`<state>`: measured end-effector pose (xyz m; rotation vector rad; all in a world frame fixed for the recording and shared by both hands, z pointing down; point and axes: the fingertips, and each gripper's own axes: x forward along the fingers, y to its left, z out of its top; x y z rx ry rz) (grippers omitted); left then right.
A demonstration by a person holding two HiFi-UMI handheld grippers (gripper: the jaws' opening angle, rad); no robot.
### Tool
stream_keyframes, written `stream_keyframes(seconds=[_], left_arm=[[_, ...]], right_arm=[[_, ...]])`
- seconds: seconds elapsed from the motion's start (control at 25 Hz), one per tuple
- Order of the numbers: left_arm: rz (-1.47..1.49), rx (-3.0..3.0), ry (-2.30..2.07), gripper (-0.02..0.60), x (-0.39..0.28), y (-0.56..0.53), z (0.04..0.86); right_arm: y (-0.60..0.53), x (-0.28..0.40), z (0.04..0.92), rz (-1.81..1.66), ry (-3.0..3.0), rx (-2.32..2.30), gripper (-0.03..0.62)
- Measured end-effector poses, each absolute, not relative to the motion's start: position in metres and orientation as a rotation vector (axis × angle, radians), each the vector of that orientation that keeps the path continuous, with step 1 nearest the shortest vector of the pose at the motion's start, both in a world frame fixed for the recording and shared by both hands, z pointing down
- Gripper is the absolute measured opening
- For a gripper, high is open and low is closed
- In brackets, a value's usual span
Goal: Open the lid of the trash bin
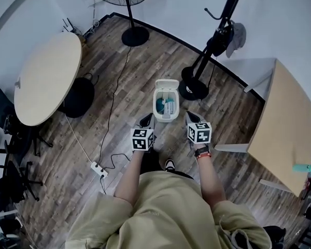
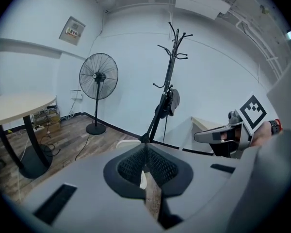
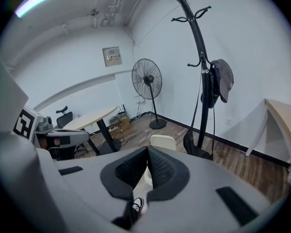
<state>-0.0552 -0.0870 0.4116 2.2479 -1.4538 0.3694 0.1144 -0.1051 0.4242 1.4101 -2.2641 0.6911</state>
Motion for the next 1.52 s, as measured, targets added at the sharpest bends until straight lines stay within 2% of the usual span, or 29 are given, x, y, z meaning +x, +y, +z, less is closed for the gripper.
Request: stream_keyframes(seconds=[0.92,1.52], left_arm=[[0.173,2.453,-1.641,0.023,-0.040,-0.068,0.267],[0.045,2.540,-1.755,0.023,-0.061,-0.044,0.226]], right_arm=[[-0.080,0.147,0.281,0.423,-2.455,1.618,0.015],[-0.060,0.122,0.229,0.204,-2.549,1.710,0.015]])
